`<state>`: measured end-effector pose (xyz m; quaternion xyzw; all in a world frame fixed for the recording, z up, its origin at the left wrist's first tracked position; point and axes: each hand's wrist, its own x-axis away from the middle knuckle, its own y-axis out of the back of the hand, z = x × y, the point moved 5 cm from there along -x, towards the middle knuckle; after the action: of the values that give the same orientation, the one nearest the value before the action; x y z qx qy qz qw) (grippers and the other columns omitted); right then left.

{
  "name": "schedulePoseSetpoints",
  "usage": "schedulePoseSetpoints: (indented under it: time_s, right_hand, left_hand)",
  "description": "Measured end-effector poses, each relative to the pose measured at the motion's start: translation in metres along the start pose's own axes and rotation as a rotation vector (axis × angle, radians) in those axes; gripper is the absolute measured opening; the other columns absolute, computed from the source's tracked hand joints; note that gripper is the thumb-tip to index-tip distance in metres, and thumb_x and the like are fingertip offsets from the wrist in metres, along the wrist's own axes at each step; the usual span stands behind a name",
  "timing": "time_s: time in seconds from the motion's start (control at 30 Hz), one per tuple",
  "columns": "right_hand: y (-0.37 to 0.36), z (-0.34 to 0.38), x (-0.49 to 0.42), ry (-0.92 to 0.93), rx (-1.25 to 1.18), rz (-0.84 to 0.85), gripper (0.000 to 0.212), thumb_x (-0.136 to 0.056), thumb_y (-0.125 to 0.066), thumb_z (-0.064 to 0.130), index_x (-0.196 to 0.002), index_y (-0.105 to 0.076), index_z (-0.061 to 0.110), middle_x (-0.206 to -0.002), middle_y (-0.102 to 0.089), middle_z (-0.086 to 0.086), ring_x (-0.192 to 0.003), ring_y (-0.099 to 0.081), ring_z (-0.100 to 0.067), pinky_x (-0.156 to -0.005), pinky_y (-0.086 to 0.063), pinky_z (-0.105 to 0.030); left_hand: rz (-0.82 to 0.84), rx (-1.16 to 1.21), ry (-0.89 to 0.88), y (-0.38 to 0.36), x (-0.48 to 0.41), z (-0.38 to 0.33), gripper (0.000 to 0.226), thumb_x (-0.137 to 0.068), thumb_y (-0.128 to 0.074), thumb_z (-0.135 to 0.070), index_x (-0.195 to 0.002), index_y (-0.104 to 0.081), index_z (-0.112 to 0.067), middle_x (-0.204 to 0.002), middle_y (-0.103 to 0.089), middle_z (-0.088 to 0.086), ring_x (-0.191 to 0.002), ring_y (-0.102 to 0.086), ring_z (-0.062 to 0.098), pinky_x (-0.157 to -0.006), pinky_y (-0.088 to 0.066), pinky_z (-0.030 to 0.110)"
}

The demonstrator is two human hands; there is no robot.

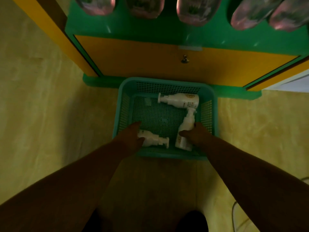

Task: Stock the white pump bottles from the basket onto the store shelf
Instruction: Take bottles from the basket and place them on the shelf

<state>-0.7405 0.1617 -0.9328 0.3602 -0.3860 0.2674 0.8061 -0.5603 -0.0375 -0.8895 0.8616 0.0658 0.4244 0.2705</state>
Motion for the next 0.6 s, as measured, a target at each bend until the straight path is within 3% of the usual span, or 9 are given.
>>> schedulePoseSetpoints:
  time_s: [0.1, 0.2, 0.3, 0.4, 0.5, 0.6]
  right_hand:
    - [0.013, 0.016, 0.017, 0.086, -0.011, 0.085, 0.076, -0.086, -0.079, 0.018, -0.149, -0.037, 0.009, -0.139, -0.056, -0.012, -0.125, -0.059, -0.034, -0.096, -0.054, -0.043]
    - [0.030, 0.049, 0.051, 0.238, -0.055, 0.243, 0.069, -0.087, -0.077, 0.017, -0.146, -0.042, 0.019, -0.140, -0.060, -0.008, -0.122, -0.063, -0.026, -0.101, -0.054, -0.048]
    - [0.053, 0.092, 0.100, 0.403, -0.178, 0.348, 0.068, -0.085, -0.077, 0.016, -0.146, -0.044, 0.019, -0.139, -0.062, -0.009, -0.122, -0.065, -0.024, -0.101, -0.055, -0.048]
    - [0.078, 0.133, 0.162, 0.560, -0.230, 0.375, 0.087, -0.069, -0.088, 0.037, -0.144, -0.047, 0.020, -0.137, -0.064, -0.009, -0.126, -0.063, -0.028, -0.100, -0.053, -0.050]
    - [0.102, 0.166, 0.213, 0.687, -0.292, 0.385, 0.080, -0.073, -0.084, 0.027, -0.143, -0.048, 0.015, -0.133, -0.065, -0.015, -0.124, -0.063, -0.036, -0.102, -0.051, -0.057]
    - [0.119, 0.200, 0.256, 0.817, -0.326, 0.415, 0.079, -0.078, -0.083, 0.025, -0.145, -0.045, 0.009, -0.134, -0.064, -0.020, -0.126, -0.061, -0.039, -0.103, -0.050, -0.054]
  left_hand:
    - [0.004, -0.002, -0.062, 0.006, 0.001, -0.018, 0.068, -0.099, -0.055, -0.032, -0.156, -0.022, -0.018, -0.160, -0.030, 0.006, -0.142, -0.036, 0.022, -0.112, -0.031, 0.030]
    - [0.058, 0.077, -0.136, 0.017, 0.003, -0.050, 0.053, -0.098, -0.056, -0.031, -0.147, -0.041, -0.019, -0.142, -0.048, -0.004, -0.126, -0.048, 0.013, -0.103, -0.037, 0.023]
    - [0.217, 0.331, -0.163, 0.036, 0.018, -0.087, 0.059, -0.092, -0.063, -0.041, -0.145, -0.045, -0.024, -0.145, -0.053, 0.001, -0.126, -0.055, 0.017, -0.108, -0.046, 0.040]
    - [0.308, 0.532, -0.261, 0.068, 0.053, -0.133, 0.042, -0.089, -0.061, -0.044, -0.129, -0.058, -0.032, -0.130, -0.064, -0.002, -0.116, -0.063, 0.016, -0.096, -0.056, 0.039]
    - [0.318, 0.645, -0.404, 0.103, 0.100, -0.173, 0.048, -0.085, -0.059, -0.039, -0.131, -0.059, -0.025, -0.126, -0.068, 0.000, -0.114, -0.067, 0.017, -0.090, -0.057, 0.034]
    - [0.272, 0.724, -0.511, 0.138, 0.140, -0.202, 0.051, -0.085, -0.059, -0.032, -0.133, -0.056, -0.018, -0.124, -0.070, 0.000, -0.111, -0.069, 0.016, -0.085, -0.058, 0.028]
